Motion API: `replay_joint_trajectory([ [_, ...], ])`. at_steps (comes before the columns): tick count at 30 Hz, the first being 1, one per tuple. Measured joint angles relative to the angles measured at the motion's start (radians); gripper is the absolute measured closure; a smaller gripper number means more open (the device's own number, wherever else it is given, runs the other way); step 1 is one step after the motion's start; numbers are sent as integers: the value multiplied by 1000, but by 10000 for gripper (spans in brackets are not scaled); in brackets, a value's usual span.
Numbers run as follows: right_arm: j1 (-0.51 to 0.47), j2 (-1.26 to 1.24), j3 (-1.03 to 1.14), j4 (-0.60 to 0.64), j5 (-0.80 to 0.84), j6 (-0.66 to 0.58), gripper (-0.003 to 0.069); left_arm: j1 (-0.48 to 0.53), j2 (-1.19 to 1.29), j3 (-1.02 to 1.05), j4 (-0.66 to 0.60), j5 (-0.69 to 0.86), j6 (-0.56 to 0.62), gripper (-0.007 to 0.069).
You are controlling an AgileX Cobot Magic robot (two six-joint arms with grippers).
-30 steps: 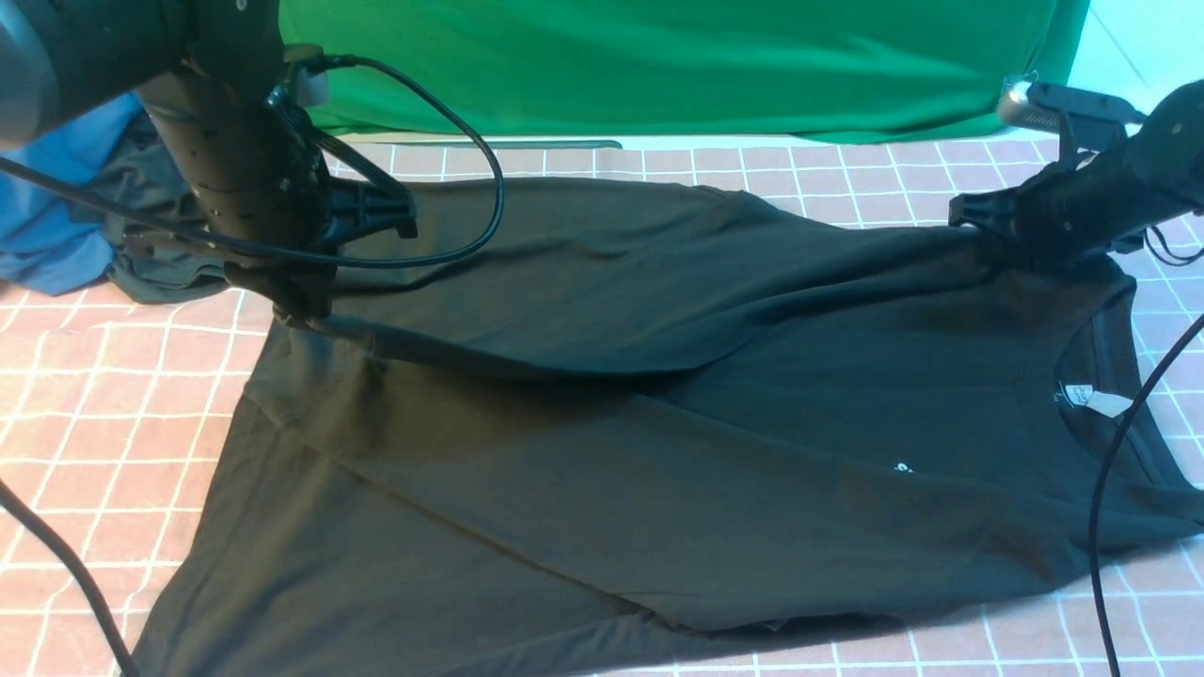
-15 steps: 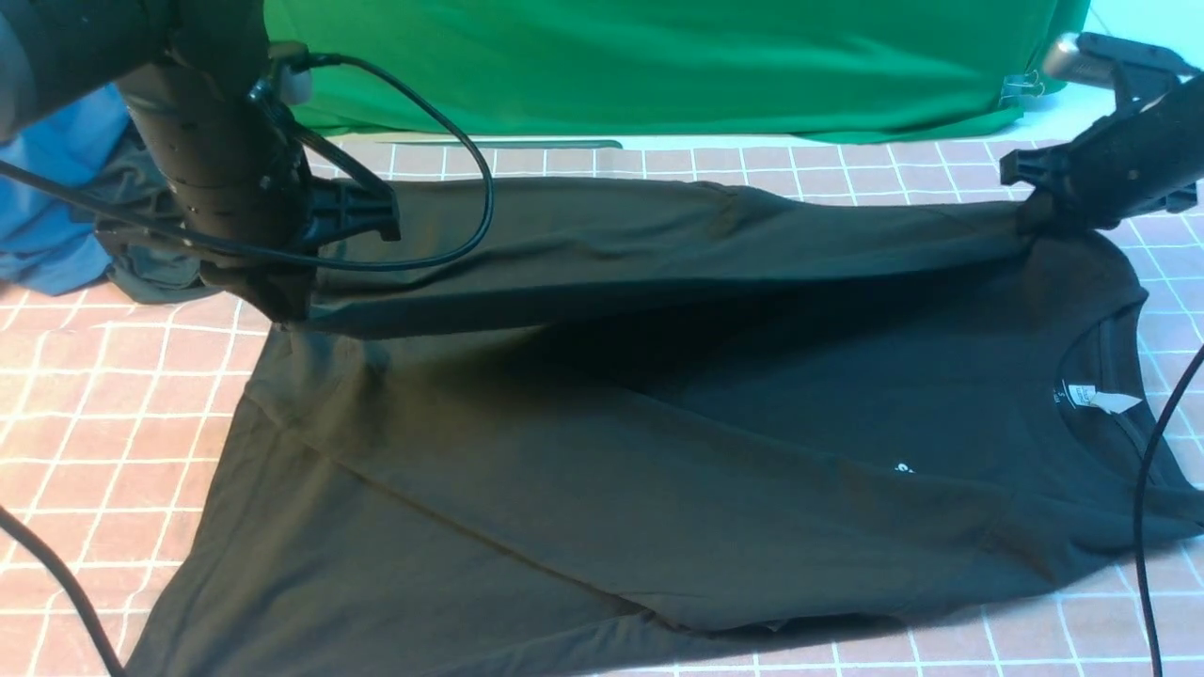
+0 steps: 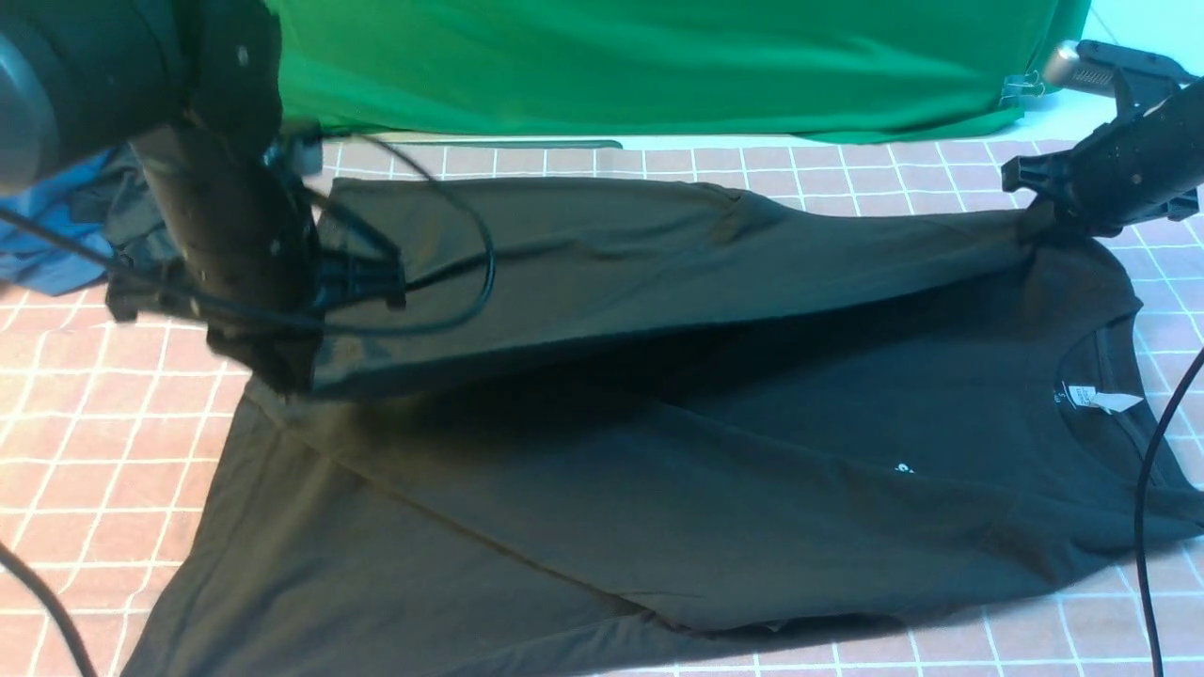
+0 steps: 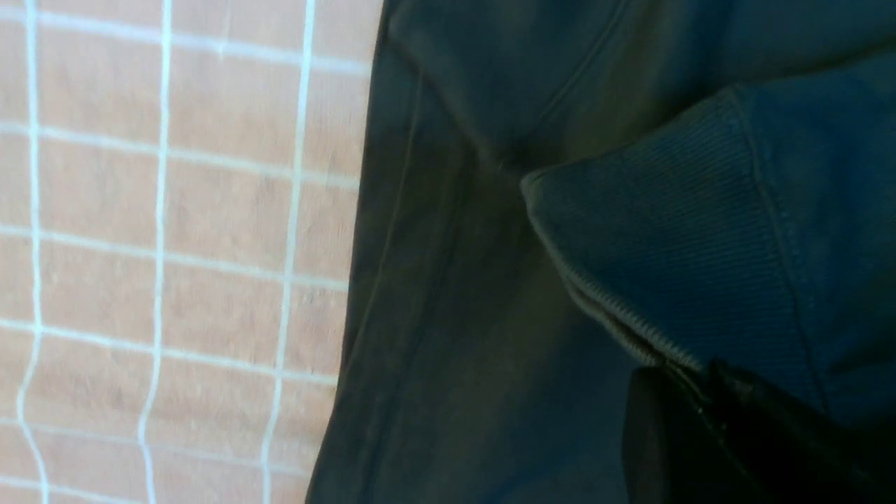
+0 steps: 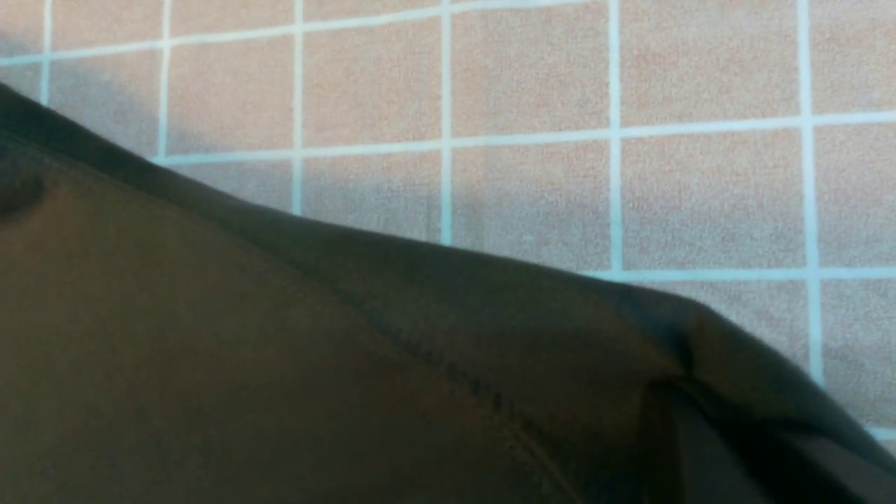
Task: Fold a long-sleeved shirt over a pink coffee tablecloth.
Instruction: 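Fold the left side of the dark shirt inward over its body with the left gripper, then grasp the near edge of the shirt at its hem and shoulder corners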
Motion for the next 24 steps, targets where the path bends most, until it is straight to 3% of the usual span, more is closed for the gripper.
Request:
replay_joint_trajectory([
  [3,0,0,0,0,0,0,578,0,0,29,-14,-1,3,577],
  [8,0,0,0,-4,-6,0,462,0,0,43,-31,-12,24,554],
  [10,0,0,-1,-6,-11,0,382,0,0,46,-34,-22,33,498],
  [13,0,-3,-28,-9,22,0,335,0,0,46,-15,-26,46,386],
  [15,0,-10,-46,-10,65,0,337,0,-1,46,5,-25,46,334],
  [19,0,-67,-145,-12,264,0,435,0,-15,46,67,-1,32,223],
  [24,0,-164,-191,-11,451,-7,586,0,-62,70,76,1,-18,240],
])
